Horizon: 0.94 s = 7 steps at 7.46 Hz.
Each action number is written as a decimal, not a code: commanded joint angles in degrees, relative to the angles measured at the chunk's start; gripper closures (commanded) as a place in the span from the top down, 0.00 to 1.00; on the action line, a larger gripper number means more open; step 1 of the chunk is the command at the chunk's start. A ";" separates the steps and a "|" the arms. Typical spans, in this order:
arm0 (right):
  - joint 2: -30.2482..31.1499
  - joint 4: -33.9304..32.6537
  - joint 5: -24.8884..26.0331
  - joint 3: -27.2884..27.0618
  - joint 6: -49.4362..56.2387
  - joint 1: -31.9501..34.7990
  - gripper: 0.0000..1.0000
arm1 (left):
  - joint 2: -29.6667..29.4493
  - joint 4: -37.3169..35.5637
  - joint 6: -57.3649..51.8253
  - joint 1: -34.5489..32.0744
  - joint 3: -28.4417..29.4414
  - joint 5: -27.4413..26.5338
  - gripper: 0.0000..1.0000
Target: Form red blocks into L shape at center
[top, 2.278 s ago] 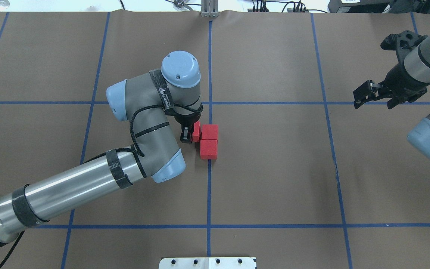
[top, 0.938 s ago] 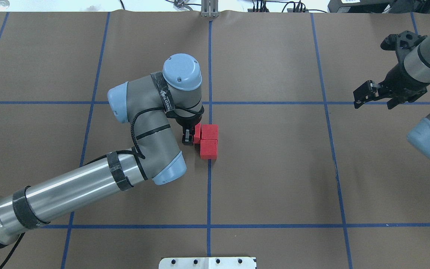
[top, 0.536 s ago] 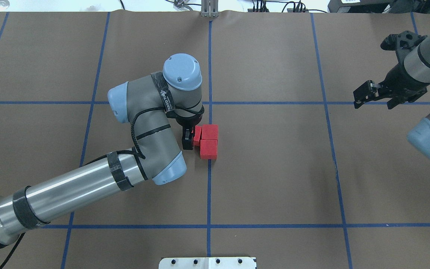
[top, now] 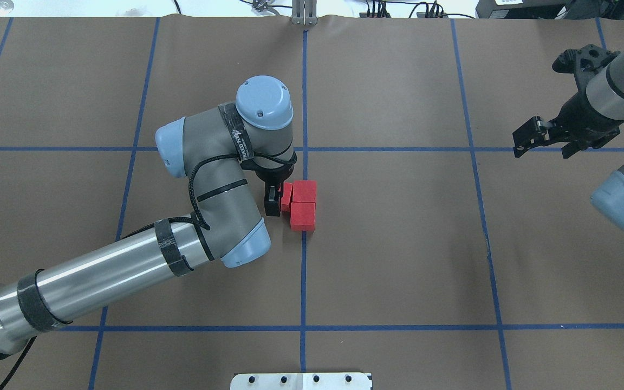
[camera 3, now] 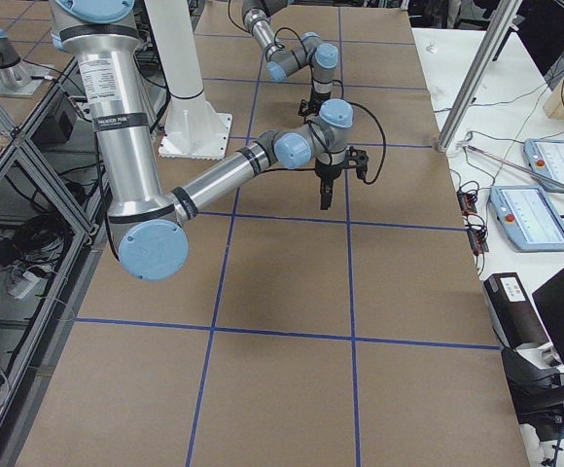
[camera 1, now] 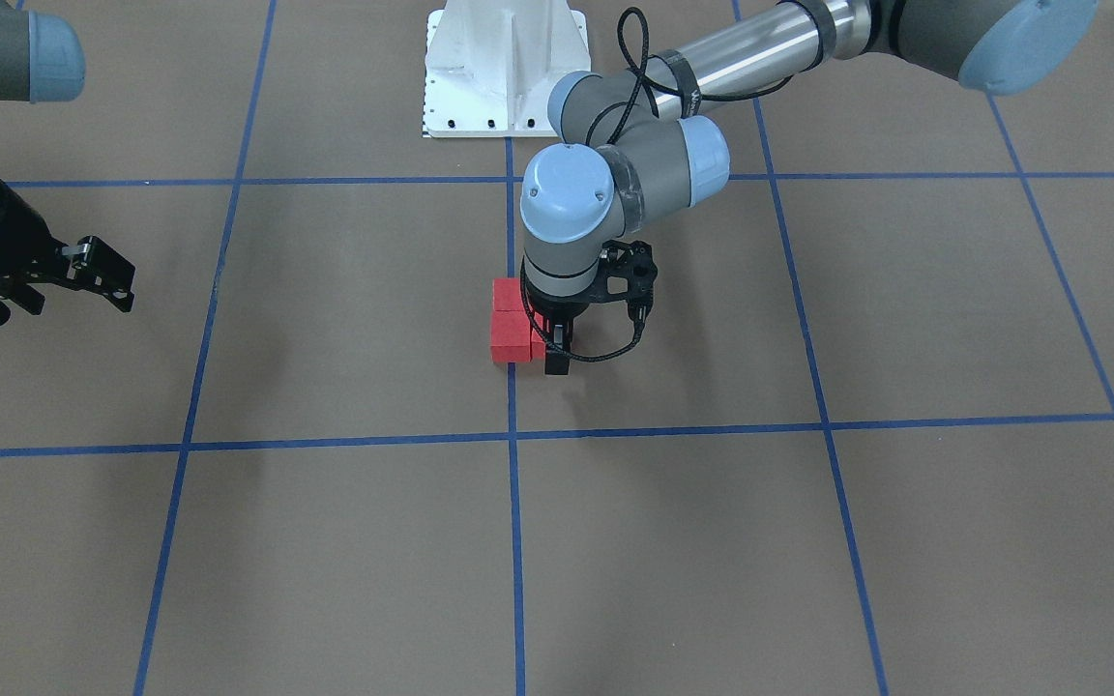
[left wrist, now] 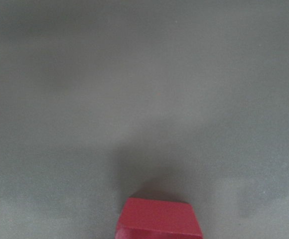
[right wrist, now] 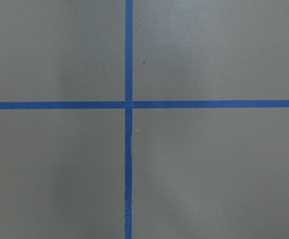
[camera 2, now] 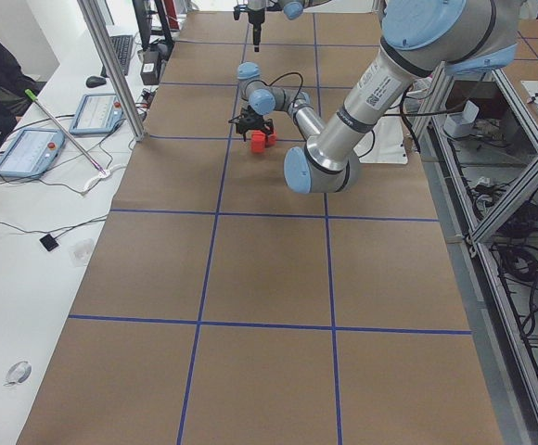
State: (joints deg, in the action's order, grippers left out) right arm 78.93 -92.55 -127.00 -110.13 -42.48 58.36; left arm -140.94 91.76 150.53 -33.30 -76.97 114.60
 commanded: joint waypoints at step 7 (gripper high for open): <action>0.18 0.00 0.17 0.00 0.12 0.17 1.00 | 39.65 -9.68 -51.02 -3.33 -46.41 1.59 1.00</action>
State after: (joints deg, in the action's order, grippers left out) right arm 79.07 -92.55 -126.84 -110.17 -42.40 58.48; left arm -108.00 81.48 111.39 -34.31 -118.80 116.12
